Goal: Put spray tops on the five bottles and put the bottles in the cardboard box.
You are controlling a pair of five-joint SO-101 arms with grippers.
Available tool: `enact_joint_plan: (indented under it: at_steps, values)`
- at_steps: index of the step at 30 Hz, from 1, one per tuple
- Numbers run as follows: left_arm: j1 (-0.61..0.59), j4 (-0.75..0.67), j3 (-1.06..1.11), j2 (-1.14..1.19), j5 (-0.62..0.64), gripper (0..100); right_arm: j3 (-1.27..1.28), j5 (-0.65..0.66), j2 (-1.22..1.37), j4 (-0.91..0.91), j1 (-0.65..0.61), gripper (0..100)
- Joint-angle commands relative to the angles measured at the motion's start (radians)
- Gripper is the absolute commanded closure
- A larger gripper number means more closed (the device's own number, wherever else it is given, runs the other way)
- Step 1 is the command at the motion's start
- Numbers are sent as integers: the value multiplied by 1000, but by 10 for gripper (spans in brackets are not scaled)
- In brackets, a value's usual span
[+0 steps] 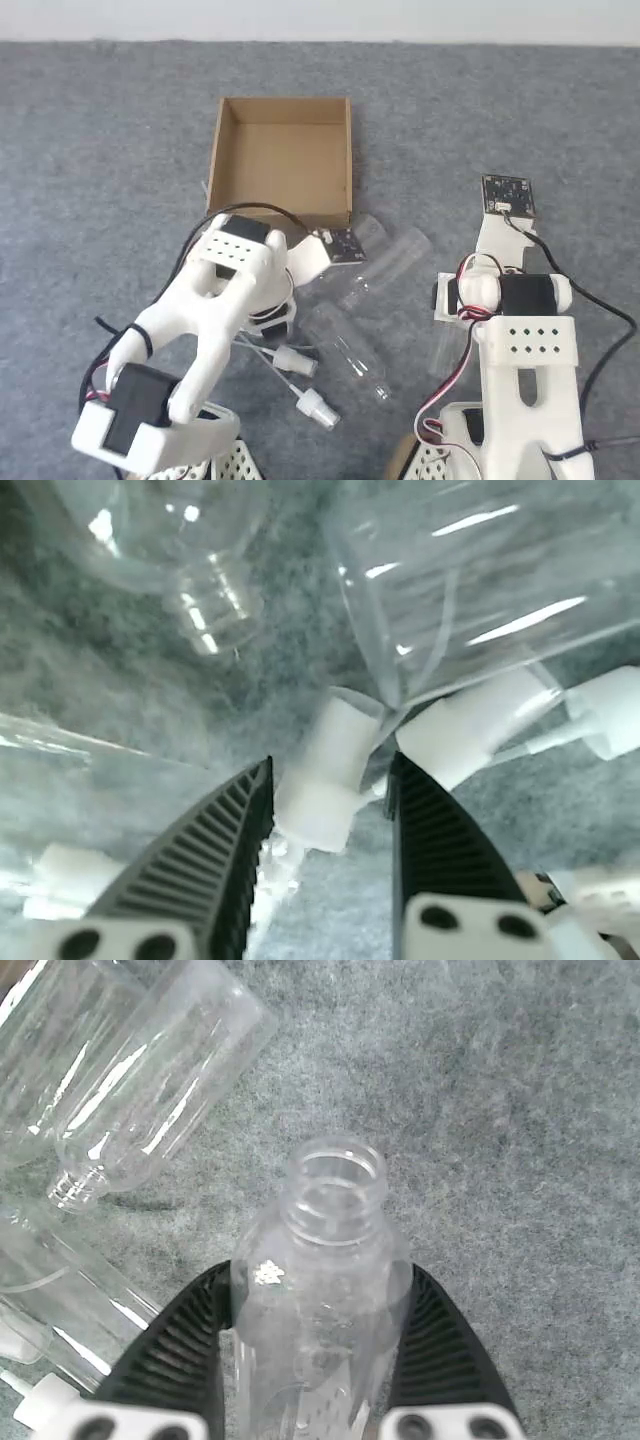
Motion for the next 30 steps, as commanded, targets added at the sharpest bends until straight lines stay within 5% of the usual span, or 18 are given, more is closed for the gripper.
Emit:
enact_joint_plan:
  at_steps: [1,9,30]
  values:
    - [6,-52,35,-5,-8,825,-11,18,-35,-18,15,972]
    - [8,-107,76,-9,-3,892,-11,18,-35,-18,15,972]
    - [8,146,-122,-8,103,949,-9,18,-35,-15,15,972]
